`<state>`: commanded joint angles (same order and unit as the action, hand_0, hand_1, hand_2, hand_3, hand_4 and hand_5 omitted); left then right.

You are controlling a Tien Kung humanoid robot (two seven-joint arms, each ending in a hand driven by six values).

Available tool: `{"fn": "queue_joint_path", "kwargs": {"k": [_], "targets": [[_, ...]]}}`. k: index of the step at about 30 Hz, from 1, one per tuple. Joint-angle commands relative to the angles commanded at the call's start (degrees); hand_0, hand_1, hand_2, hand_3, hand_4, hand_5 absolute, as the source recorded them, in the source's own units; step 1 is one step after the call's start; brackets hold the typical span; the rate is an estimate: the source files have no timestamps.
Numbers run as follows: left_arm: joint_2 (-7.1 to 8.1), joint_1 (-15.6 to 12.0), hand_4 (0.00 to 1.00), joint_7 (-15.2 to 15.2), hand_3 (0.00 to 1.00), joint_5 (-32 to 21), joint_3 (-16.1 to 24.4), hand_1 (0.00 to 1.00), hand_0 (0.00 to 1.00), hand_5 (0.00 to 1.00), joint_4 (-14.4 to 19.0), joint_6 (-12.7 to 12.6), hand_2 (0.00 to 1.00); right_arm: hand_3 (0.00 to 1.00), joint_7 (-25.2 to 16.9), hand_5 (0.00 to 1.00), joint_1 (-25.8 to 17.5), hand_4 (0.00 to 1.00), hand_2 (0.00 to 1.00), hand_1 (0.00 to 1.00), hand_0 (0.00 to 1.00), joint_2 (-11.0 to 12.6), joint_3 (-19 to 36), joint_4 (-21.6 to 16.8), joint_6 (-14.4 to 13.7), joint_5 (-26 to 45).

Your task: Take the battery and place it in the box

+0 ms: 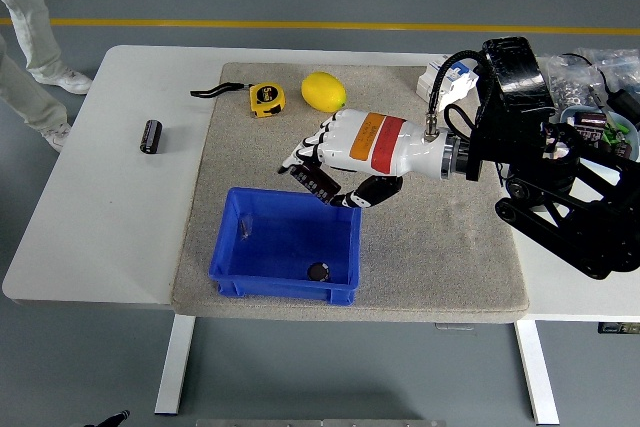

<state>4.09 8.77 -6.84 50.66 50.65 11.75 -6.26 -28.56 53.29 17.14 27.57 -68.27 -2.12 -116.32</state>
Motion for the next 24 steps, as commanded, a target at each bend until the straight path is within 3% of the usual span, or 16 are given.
{"fn": "queue_joint_path", "kwargs": {"k": [15,24], "targets": [[0.05,-0.23,0.733,-0.26,0.636,0.99,0.83,0.781,0.688,0.602,-0.02,0.07,0.812,0.998,-0.49,0.119,0.20,0.814,0.851,0.669,0.653,-0.28,-1.29,0.01,1.04,-0.51],[0.06,-0.10,0.734,-0.23,0.635,1.00,0.79,0.780,0.682,0.603,-0.03,0.04,0.813,0.998,-0.59,0.130,0.57,0.818,0.851,0.671,0.650,0.47,2.64,1.35,1.18,-1.31]]}}
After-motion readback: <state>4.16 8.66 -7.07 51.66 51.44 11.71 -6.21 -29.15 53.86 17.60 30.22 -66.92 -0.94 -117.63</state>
